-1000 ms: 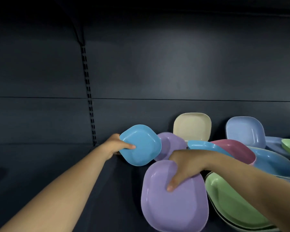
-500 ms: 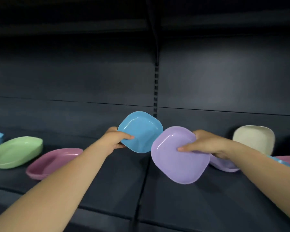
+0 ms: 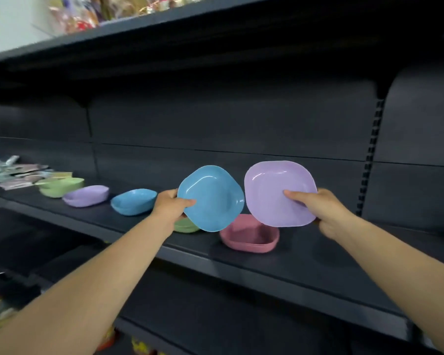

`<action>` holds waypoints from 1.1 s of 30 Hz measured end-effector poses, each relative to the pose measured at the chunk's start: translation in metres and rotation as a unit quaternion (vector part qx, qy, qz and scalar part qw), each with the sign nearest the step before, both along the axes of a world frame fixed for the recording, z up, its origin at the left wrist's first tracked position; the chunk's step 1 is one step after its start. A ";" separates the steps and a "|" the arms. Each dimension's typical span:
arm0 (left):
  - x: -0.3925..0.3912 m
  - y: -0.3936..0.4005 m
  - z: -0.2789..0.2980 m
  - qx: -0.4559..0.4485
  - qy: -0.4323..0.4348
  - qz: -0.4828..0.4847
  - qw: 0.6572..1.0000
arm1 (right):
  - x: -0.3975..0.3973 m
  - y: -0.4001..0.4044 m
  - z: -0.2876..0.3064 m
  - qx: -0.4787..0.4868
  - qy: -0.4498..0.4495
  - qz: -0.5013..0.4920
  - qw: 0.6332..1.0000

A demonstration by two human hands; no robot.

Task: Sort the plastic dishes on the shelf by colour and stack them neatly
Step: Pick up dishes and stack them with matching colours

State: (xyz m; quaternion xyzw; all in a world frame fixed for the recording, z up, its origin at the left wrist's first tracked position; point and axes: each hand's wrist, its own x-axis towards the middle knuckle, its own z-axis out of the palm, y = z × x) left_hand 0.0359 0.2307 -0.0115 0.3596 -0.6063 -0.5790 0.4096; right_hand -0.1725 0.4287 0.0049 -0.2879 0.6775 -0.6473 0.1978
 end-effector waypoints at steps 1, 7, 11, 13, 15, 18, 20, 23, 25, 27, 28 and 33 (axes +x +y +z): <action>0.017 -0.010 -0.002 0.001 0.003 0.010 1.000 | 0.014 -0.015 -0.001 -0.001 -0.007 0.005 1.000; 0.098 -0.070 -0.001 0.018 0.049 0.086 0.995 | 0.083 -0.107 0.003 -0.003 -0.022 0.041 0.999; 0.132 -0.116 0.002 0.018 0.086 0.146 0.985 | 0.123 -0.169 0.003 -0.023 -0.015 0.051 0.998; 0.145 -0.140 0.004 0.021 0.087 0.160 0.983 | 0.138 -0.203 0.001 -0.034 -0.023 0.052 0.998; 0.158 -0.166 0.006 0.019 0.085 0.165 0.982 | 0.151 -0.239 0.000 -0.039 -0.030 0.050 0.998; 0.179 -0.215 0.012 0.016 0.088 0.182 0.979 | 0.169 -0.295 0.002 -0.053 -0.037 0.054 0.996; 0.191 -0.252 0.016 0.011 0.089 0.186 0.978 | 0.177 -0.332 0.005 -0.059 -0.032 0.058 0.996; 0.205 -0.311 0.024 0.007 0.082 0.206 0.975 | 0.187 -0.389 0.009 -0.061 -0.045 0.067 0.995; 0.211 -0.347 0.029 0.001 0.069 0.212 0.975 | 0.193 -0.425 0.009 -0.060 -0.057 0.067 0.994; 0.214 -0.380 0.033 -0.005 0.074 0.205 0.976 | 0.200 -0.459 0.008 -0.060 -0.065 0.067 0.994; 0.215 -0.394 0.034 -0.006 0.079 0.202 0.976 | 0.203 -0.474 0.007 -0.060 -0.069 0.064 0.994; 0.222 -0.459 0.027 -0.012 0.087 0.210 0.974 | 0.224 -0.530 -0.002 -0.057 -0.106 0.037 0.992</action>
